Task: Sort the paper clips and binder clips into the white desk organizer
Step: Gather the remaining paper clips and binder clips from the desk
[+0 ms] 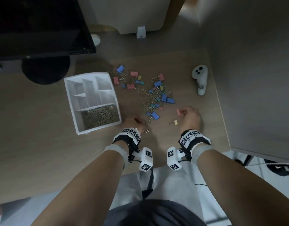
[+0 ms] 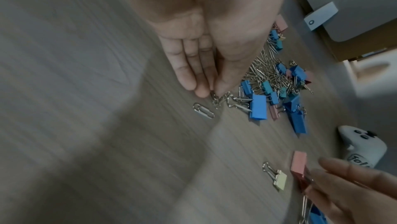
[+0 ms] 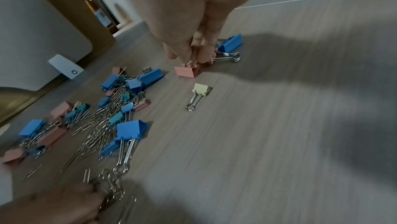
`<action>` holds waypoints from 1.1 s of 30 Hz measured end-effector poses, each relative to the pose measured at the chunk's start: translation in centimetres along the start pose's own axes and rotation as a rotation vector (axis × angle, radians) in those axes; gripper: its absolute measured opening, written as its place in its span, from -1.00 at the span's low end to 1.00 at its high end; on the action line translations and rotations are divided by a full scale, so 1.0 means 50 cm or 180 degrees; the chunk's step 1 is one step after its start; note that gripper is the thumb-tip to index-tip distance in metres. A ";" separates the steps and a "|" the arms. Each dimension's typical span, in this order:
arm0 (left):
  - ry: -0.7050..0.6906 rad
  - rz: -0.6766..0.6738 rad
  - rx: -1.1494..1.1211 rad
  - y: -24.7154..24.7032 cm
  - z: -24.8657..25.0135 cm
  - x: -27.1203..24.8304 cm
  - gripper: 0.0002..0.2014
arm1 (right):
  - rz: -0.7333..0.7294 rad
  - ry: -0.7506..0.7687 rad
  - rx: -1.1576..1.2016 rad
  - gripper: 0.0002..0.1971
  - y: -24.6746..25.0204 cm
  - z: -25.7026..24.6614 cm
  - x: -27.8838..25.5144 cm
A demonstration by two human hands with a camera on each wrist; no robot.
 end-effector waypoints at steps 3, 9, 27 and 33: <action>0.0228 -0.0058 -0.0435 0.006 -0.005 0.006 -0.84 | -0.0133 0.0394 -0.0240 -0.81 -0.003 -0.029 -0.006; 0.0272 -0.0273 -0.0698 0.026 0.016 -0.008 -0.75 | -0.1401 0.1575 -0.0450 -0.57 -0.064 -0.085 -0.015; 0.0549 0.0120 0.0188 0.011 0.038 -0.016 -0.62 | -0.0607 -0.0080 -0.0598 -0.64 0.058 -0.003 0.021; 0.0501 0.0213 -0.0011 0.000 0.032 -0.011 -0.73 | -0.0569 0.0667 -0.0682 -0.53 0.016 -0.041 0.042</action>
Point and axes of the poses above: each hand's wrist, its own x-axis towards the middle knuckle, its own y-axis out of the back of the hand, z = x × y, the point moved 1 cm from there along x, towards the middle knuckle, and after that the axes turned 8 degrees about z, right-handed, at the moved point
